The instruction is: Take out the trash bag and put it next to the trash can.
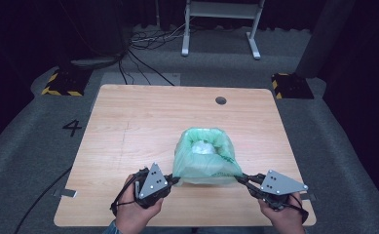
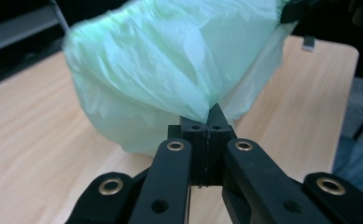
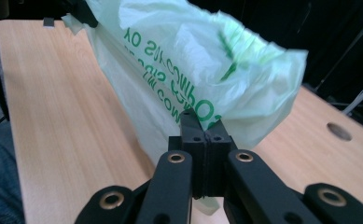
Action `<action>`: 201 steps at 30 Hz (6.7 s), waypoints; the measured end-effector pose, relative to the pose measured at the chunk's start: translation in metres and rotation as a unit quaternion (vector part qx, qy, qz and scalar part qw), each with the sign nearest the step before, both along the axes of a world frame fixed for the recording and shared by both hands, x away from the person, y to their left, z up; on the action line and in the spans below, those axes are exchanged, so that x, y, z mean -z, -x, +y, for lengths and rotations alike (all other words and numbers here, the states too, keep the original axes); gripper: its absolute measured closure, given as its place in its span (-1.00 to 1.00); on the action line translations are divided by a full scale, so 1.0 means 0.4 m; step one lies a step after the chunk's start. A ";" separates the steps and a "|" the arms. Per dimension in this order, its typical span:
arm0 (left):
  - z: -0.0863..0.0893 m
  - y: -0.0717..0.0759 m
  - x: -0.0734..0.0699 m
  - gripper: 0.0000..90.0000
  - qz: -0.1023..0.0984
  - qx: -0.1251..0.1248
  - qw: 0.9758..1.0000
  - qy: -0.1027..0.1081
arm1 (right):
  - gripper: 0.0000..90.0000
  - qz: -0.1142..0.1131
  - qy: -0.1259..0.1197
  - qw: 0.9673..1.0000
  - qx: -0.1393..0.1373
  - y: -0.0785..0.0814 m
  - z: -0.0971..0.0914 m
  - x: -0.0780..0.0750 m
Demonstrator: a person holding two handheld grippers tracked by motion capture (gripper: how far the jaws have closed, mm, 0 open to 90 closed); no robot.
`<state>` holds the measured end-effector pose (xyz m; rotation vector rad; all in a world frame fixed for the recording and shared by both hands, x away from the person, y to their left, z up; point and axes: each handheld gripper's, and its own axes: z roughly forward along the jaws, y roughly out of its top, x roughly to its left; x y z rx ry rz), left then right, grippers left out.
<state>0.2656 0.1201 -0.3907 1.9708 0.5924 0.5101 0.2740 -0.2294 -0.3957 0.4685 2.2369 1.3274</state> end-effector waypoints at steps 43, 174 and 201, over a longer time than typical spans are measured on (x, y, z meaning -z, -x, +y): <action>-0.032 -0.221 -0.003 0.94 0.029 -0.062 0.998 -0.006 | -0.25 0.008 -0.035 0.995 0.095 -0.161 -0.037 -0.032; -0.090 -0.238 -0.042 0.97 0.045 0.006 0.997 0.058 | -0.49 0.146 0.041 0.987 -0.043 -0.323 0.239 -0.096; 0.040 -0.177 -0.060 -0.33 -0.006 -0.084 0.993 0.080 | 0.92 0.129 0.034 0.988 -0.081 -0.317 0.231 -0.126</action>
